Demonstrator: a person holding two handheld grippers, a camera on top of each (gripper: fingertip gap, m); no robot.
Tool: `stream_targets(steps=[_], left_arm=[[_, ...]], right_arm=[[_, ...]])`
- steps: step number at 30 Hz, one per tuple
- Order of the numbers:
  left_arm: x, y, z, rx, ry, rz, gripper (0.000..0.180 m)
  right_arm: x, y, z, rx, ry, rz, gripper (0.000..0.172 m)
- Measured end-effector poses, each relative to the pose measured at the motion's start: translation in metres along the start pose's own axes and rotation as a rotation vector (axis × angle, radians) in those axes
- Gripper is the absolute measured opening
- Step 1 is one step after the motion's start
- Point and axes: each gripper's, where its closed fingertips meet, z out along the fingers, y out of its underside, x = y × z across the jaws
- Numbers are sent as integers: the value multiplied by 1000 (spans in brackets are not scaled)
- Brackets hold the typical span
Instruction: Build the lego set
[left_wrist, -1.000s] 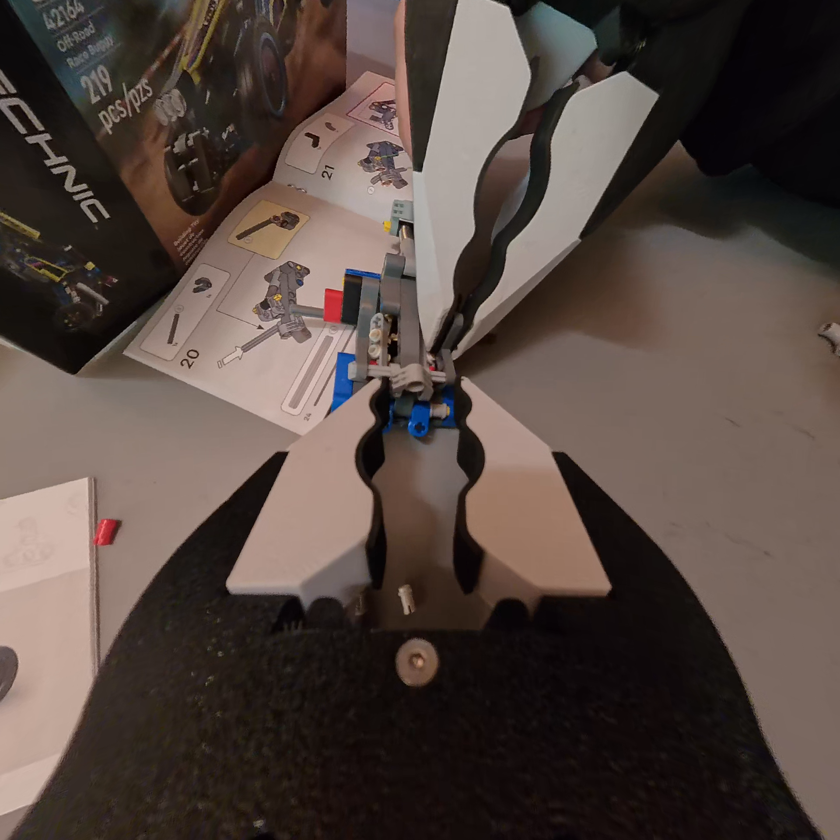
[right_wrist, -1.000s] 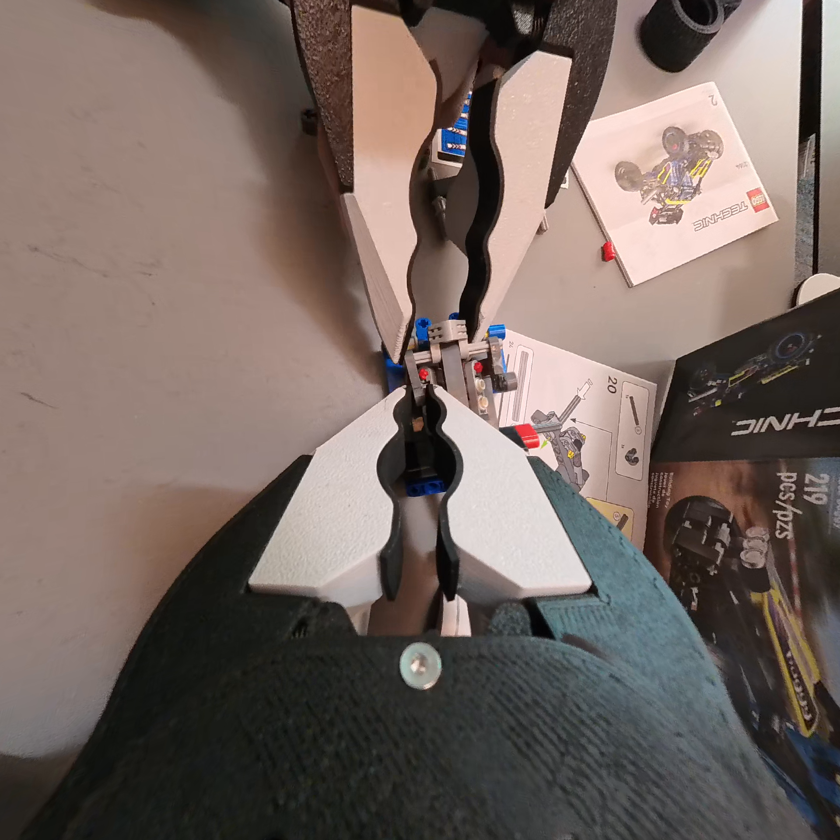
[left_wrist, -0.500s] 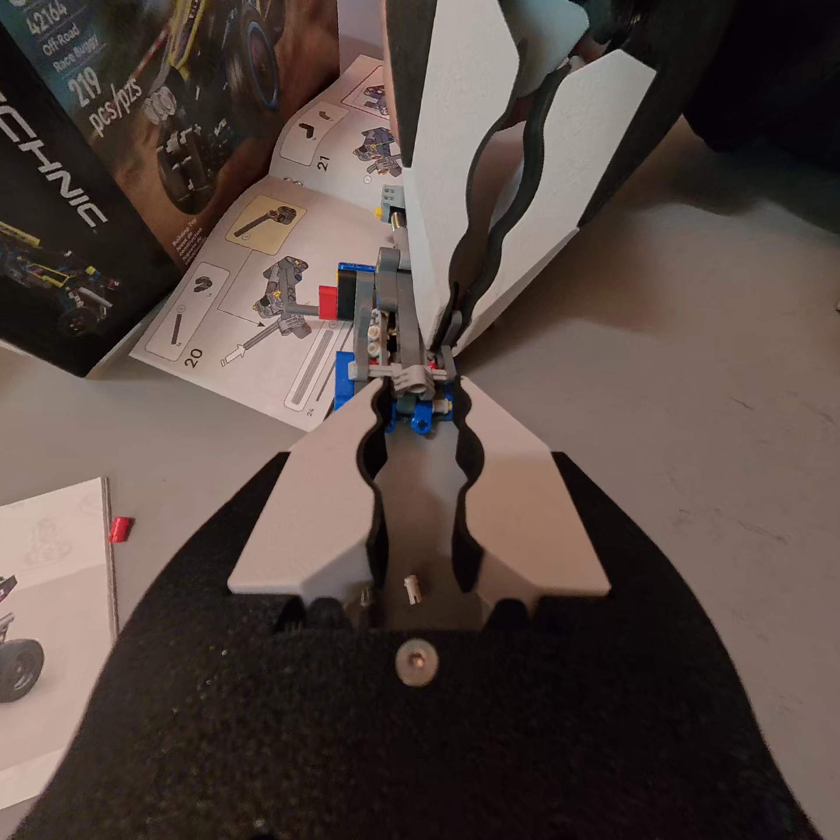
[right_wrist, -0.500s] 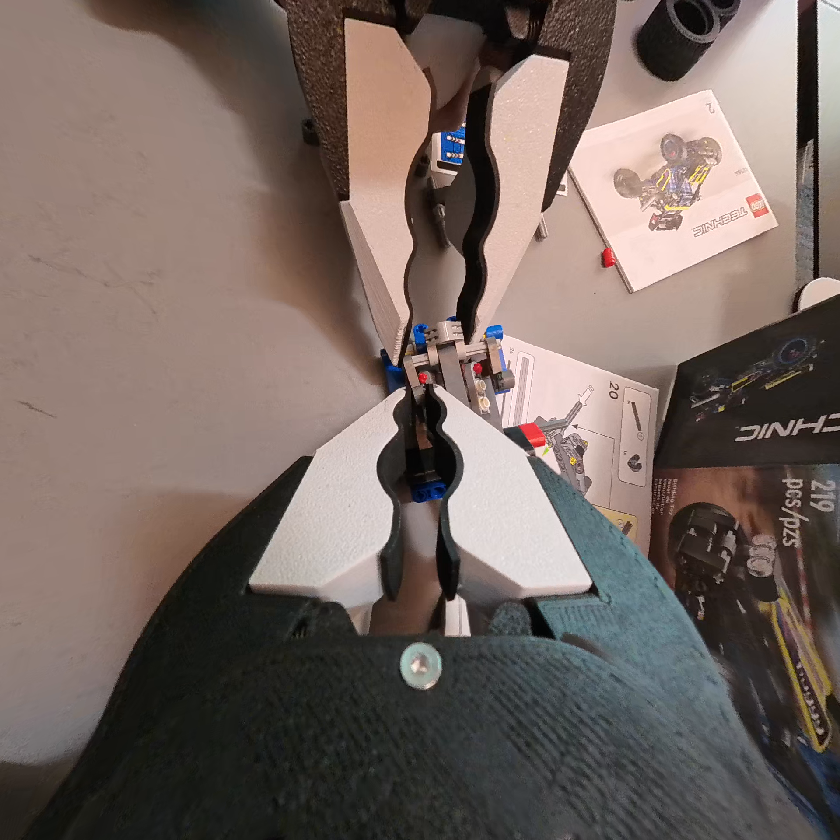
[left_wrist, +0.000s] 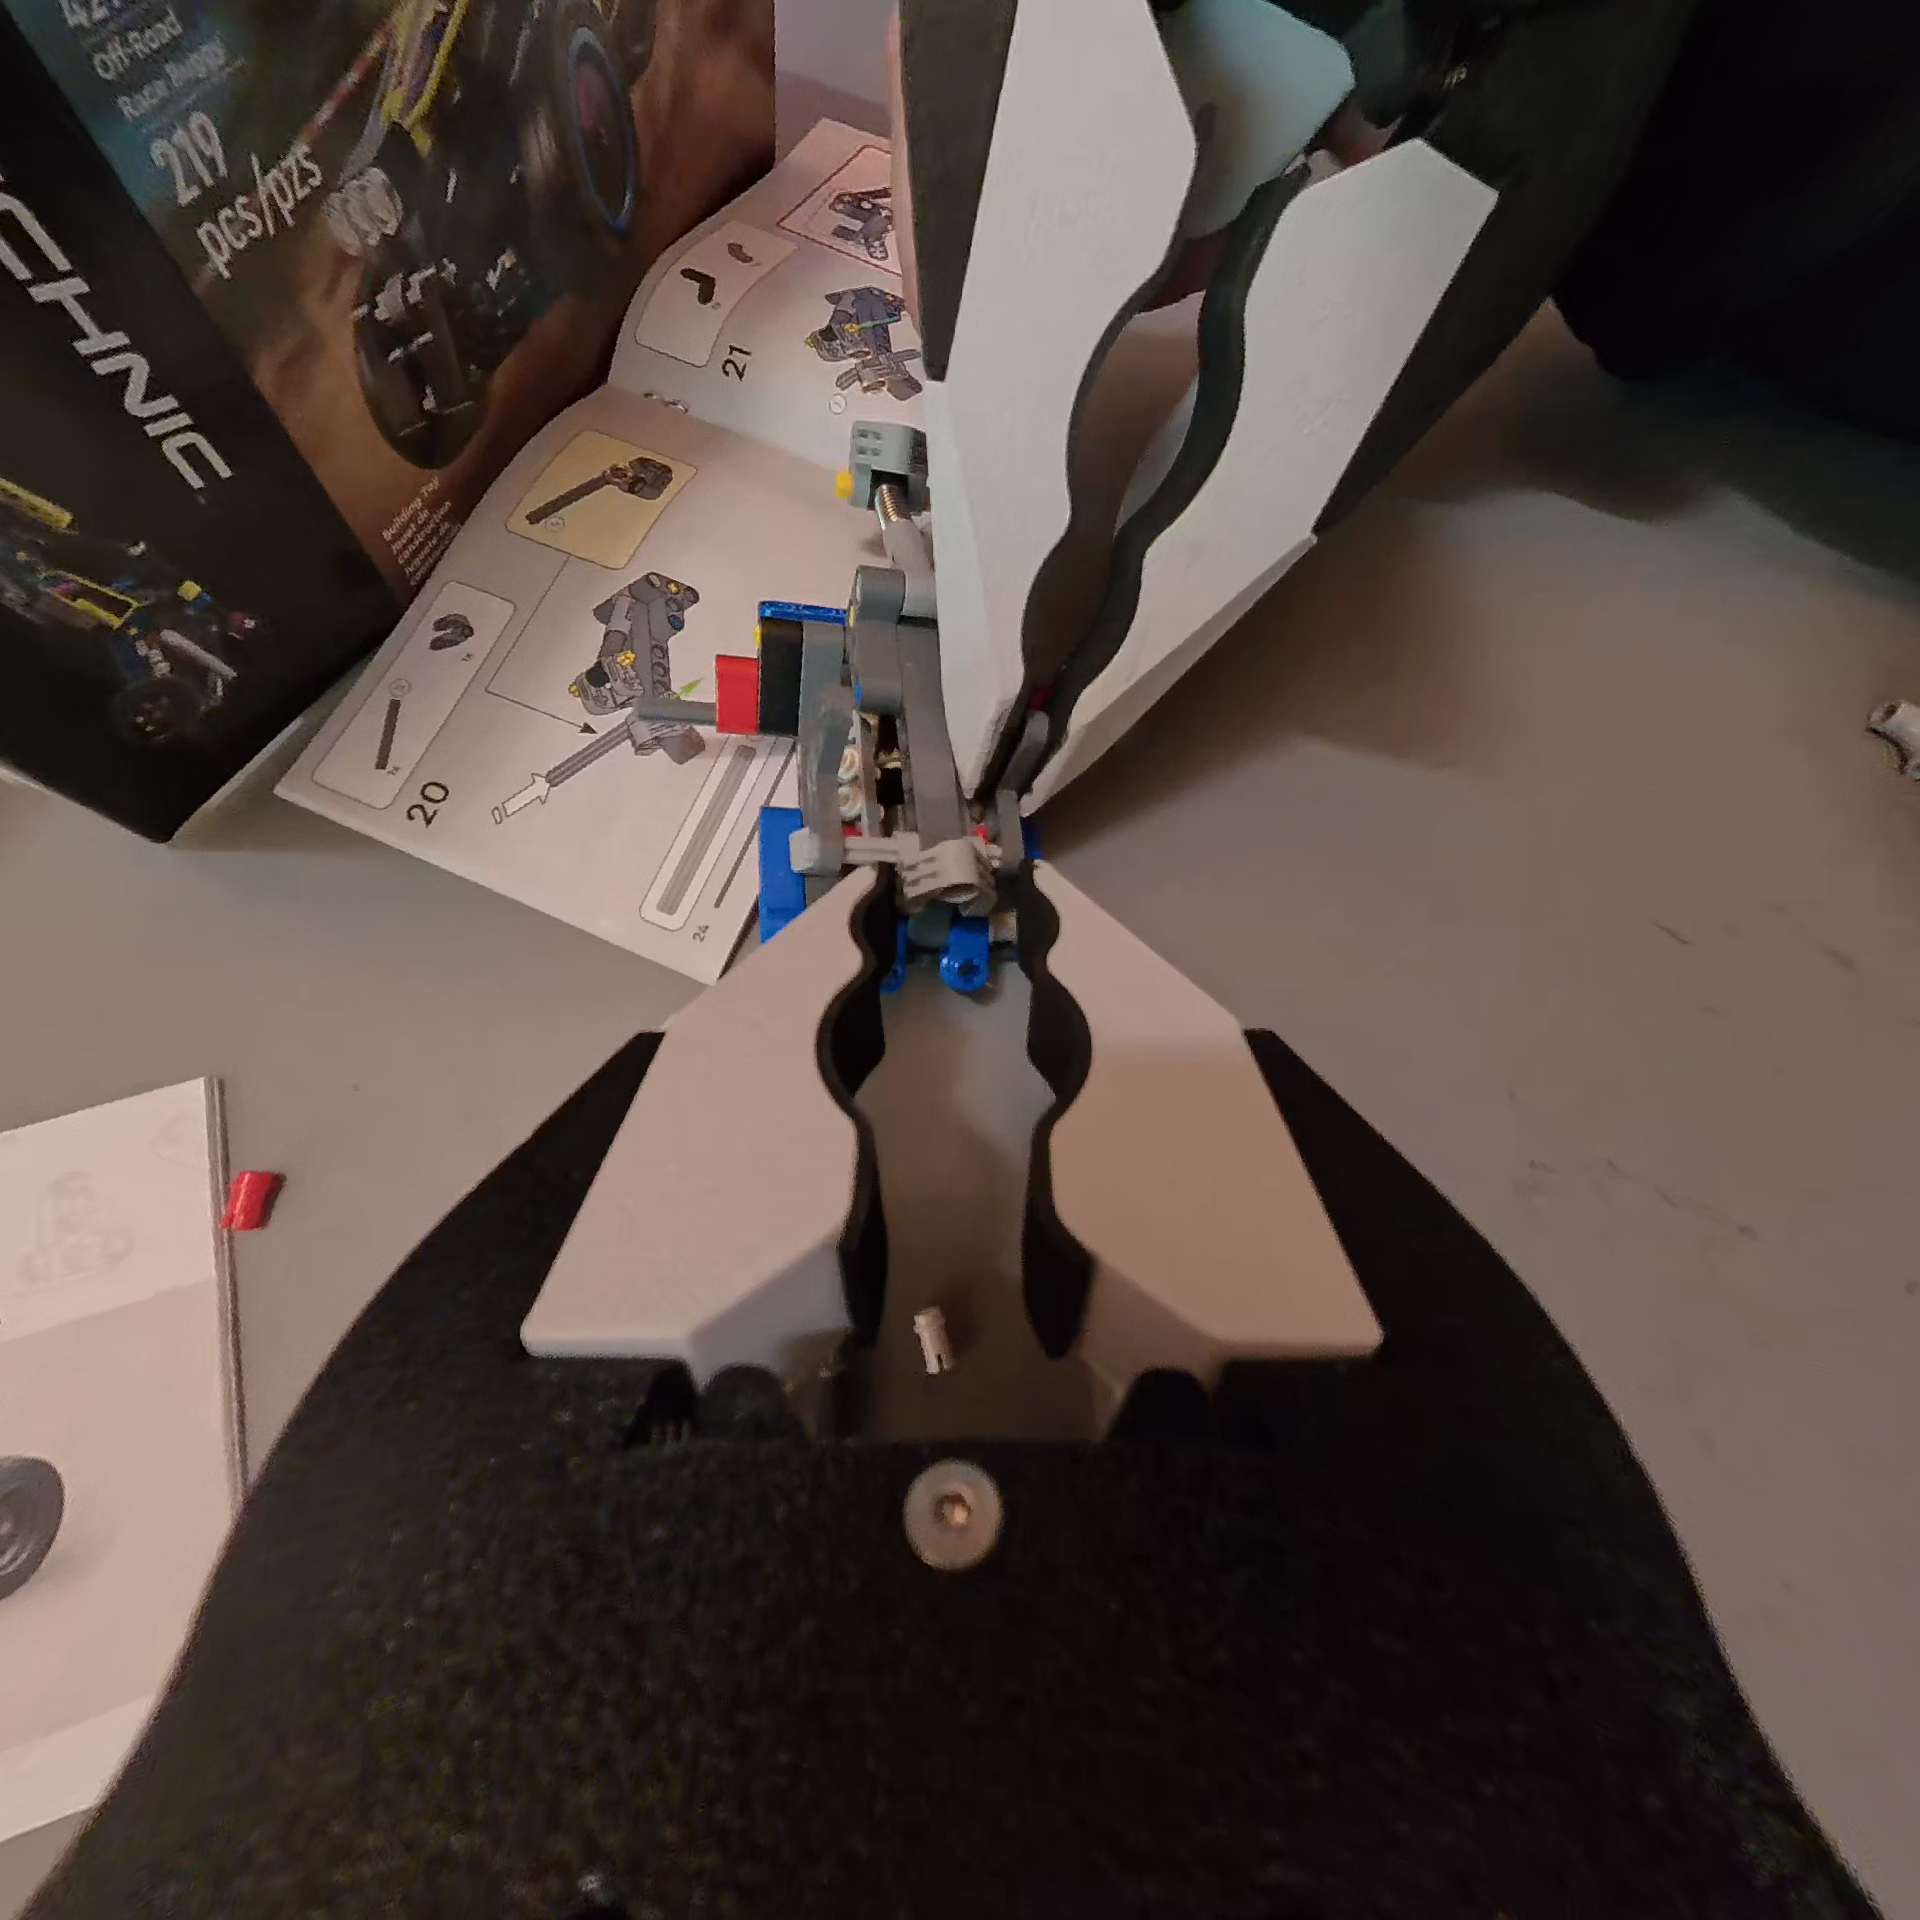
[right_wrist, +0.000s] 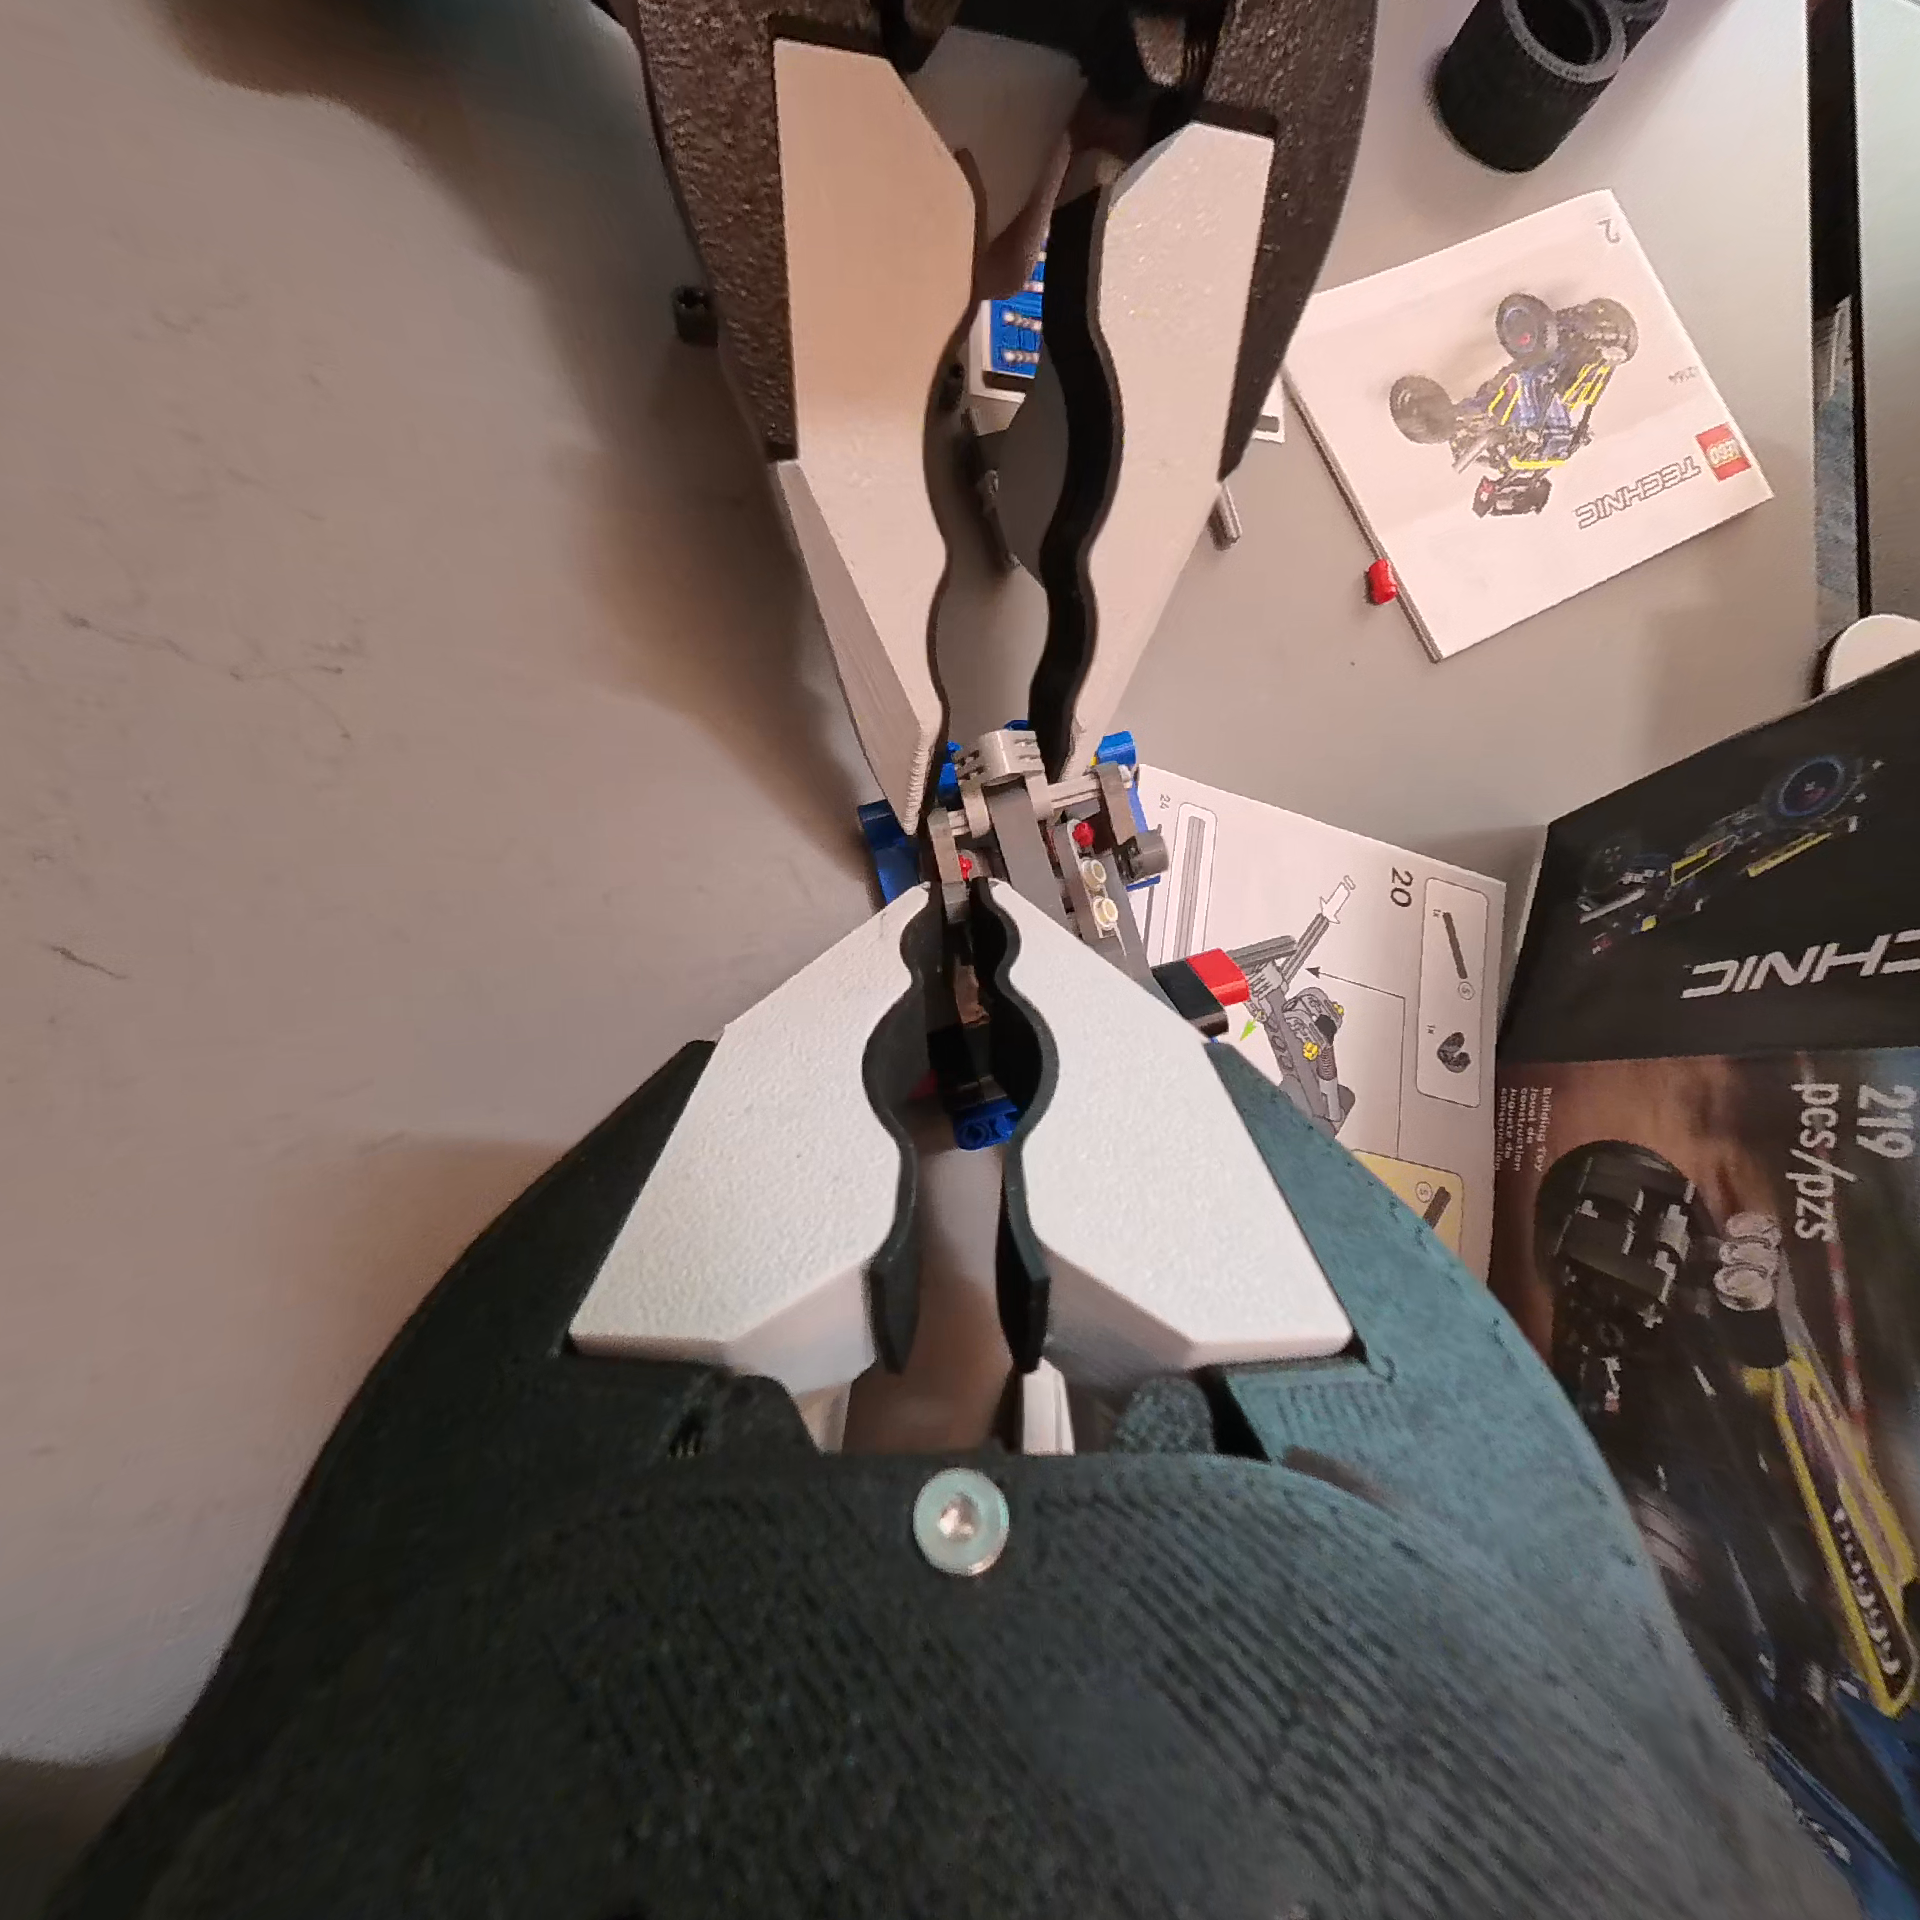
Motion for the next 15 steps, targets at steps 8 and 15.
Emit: stream_targets(steps=[8,15], left_arm=[[-1,0,1,16,-17,45,27],[-6,-4,-24,-42,-67,210,37]], right_arm=[[0,-2,0,15,10,-8,0],[-6,-4,-1,25,-26,-11,1]])
